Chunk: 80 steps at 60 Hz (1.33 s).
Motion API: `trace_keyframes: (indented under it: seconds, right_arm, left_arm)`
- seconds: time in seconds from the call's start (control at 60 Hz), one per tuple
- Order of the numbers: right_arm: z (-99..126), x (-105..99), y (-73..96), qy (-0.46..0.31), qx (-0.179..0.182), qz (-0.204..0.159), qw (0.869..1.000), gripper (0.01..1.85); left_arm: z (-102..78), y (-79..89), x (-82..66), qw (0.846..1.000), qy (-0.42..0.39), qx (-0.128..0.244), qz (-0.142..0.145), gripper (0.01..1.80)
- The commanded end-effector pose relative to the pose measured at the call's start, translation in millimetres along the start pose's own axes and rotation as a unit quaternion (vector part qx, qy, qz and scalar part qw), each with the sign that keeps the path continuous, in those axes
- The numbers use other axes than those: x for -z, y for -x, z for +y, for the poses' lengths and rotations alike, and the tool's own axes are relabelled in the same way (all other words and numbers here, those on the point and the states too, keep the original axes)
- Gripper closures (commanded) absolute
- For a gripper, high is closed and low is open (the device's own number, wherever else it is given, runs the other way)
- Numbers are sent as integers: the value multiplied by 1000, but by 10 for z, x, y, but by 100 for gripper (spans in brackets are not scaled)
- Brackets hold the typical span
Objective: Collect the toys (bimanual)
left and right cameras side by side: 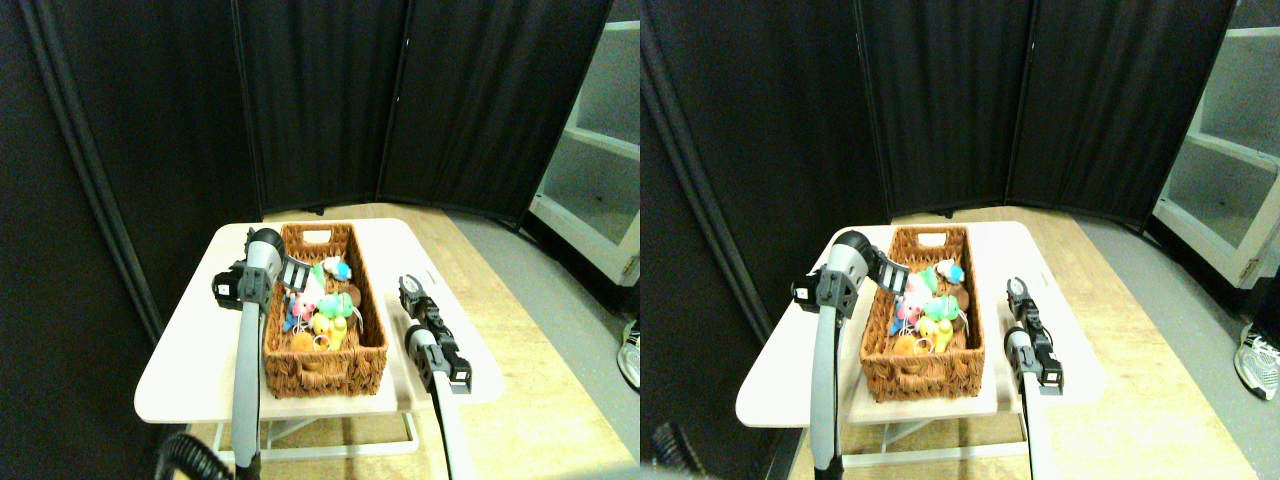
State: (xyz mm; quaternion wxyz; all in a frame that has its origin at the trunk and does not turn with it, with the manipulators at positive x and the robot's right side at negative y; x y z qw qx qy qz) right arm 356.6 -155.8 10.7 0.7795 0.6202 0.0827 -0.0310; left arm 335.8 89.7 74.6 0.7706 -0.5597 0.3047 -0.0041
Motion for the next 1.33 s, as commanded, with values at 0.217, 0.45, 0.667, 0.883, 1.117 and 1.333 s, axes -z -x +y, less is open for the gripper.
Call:
trace_keyframes:
  seconds: [0.217, 0.45, 0.667, 0.883, 1.117, 1.333]
  right_arm:
    - [106, -56, 7, 8, -28, -11, 1000, 185]
    - [105, -55, 12, 6, -27, -9, 1000, 185]
    - [125, -45, 12, 13, -22, 0, 1000, 185]
    - [206, -70, 33, 42, -40, 9, 998, 185]
    - [241, -86, 54, 55, -44, 7, 997, 185]
    - [225, -62, 60, 47, -42, 9, 998, 185]
  left_arm:
    - [138, 212, -357, 996, -70, 52, -14, 56]
    - [460, 412, -665, 991, -77, 54, -98, 68]
    - [747, 474, -757, 980, -57, 61, -182, 104]
    - [971, 386, -846, 974, -50, 79, -204, 163]
    - [1096, 337, -866, 953, -120, 88, -263, 133]
    - [828, 426, -736, 920, -185, 146, -314, 88]
